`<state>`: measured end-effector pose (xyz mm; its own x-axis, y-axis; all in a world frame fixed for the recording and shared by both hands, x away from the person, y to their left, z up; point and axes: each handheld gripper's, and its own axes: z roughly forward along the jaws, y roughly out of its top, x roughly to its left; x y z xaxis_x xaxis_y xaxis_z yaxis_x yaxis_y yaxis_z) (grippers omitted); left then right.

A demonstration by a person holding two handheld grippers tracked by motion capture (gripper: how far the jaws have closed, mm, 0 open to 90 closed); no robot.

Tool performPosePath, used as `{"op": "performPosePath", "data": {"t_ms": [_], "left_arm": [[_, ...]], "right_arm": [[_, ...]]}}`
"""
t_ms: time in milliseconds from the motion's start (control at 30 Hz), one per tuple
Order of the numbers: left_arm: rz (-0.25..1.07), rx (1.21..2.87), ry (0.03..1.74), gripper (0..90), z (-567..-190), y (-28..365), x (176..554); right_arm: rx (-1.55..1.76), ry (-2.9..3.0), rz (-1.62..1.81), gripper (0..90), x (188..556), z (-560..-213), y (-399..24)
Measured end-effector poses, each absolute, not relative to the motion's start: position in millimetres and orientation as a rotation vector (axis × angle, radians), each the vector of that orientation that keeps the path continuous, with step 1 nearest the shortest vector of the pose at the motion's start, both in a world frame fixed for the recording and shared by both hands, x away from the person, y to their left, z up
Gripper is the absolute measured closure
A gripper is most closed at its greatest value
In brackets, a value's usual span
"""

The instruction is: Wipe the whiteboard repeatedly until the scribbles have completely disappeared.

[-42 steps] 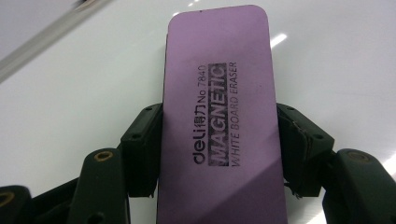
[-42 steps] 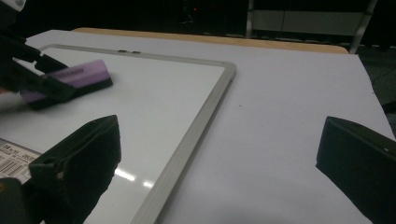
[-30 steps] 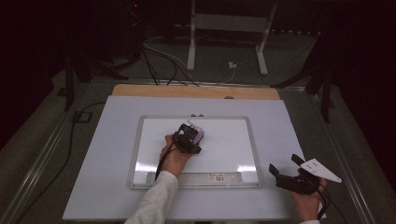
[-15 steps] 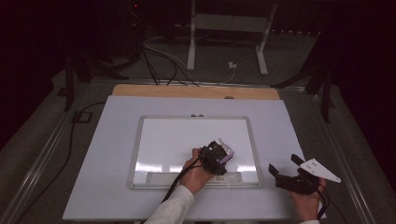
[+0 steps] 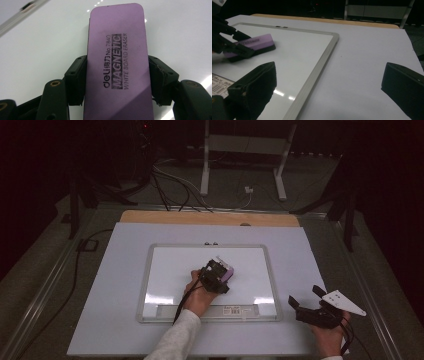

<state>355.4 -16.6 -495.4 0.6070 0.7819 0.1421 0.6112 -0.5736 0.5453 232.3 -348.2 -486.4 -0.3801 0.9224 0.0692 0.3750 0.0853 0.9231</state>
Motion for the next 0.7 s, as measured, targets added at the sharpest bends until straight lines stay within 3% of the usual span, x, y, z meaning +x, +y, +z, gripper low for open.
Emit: {"op": "performPosePath", "data": {"t_ms": [700], "left_arm": [[0.563, 2.308, 1.268, 40.5, -496.8, 18.0, 375.2]], "right_arm": [[1.282, 1.811, 1.282, 0.0, 232.9, -486.7, -349.3]]}}
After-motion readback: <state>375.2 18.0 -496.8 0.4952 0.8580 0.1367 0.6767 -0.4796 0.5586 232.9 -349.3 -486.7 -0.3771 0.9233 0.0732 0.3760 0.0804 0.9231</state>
